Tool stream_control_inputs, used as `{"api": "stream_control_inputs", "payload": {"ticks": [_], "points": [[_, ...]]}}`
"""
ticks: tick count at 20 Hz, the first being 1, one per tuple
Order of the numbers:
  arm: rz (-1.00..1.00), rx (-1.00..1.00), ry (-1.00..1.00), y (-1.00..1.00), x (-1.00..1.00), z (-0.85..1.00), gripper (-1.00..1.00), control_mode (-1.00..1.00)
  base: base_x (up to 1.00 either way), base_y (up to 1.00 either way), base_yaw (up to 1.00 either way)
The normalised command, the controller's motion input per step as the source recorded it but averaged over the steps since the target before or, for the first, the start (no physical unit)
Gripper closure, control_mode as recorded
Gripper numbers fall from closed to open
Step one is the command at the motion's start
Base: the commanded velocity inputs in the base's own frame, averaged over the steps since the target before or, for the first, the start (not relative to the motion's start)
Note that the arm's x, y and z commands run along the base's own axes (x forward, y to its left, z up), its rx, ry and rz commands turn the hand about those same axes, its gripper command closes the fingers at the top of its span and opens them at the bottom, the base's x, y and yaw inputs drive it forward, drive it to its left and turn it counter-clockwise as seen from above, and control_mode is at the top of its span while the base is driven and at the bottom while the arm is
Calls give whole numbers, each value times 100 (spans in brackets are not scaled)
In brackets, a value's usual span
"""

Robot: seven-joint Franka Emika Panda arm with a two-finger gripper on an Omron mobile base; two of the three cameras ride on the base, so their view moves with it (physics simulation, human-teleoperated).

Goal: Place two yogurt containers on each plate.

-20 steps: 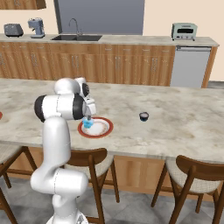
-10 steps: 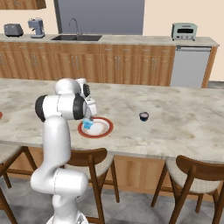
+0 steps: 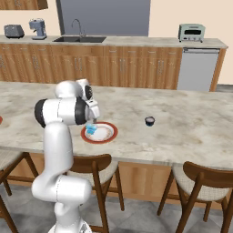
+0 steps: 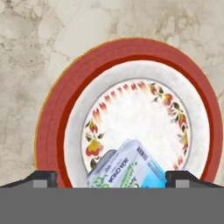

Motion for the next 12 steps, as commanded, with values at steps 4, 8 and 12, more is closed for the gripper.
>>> {"api": "stream_control_inputs", "payload": {"ticks": [4, 8, 12], "points": [[2, 0, -8, 1, 1, 39, -100, -100, 0, 0, 0], [0, 0, -7, -38, 0, 52, -100, -100, 0, 0, 0], [0, 0, -18, -52, 0, 54, -100, -100, 0, 0, 0]]}}
